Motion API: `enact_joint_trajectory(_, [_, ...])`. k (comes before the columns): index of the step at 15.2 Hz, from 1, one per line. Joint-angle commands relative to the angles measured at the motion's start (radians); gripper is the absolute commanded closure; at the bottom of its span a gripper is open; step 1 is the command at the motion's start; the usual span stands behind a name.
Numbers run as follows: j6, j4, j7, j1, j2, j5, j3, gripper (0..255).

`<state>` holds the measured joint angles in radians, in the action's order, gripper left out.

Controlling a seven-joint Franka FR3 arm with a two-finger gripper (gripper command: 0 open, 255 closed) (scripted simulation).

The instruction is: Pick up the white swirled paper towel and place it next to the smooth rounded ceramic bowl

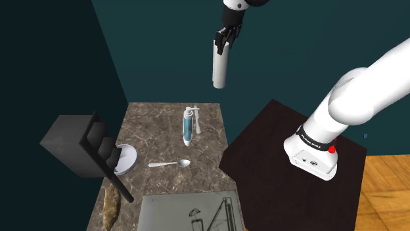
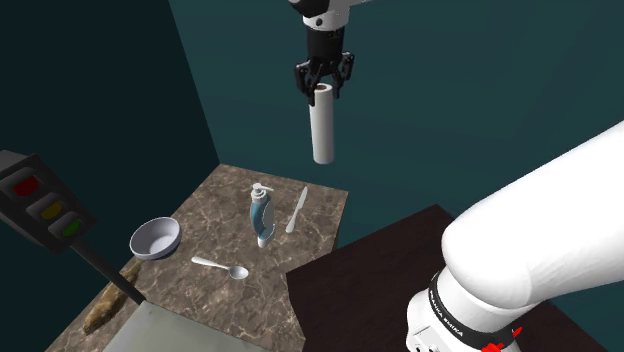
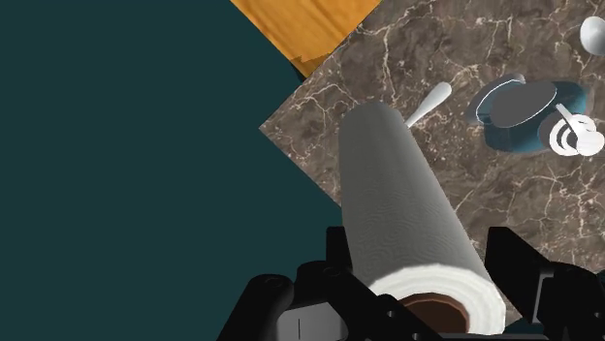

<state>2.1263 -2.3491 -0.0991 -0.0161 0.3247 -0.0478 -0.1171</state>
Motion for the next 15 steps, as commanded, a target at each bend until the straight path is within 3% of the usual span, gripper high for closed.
enact_joint_trajectory(1, [0.01,-0.007,-0.045,0.017,-0.005,0.005,-0.03,255])
enact_joint_trajectory(15, [0.083,0.018,-0.428,0.143,-0.129,0.002,-0.28,255])
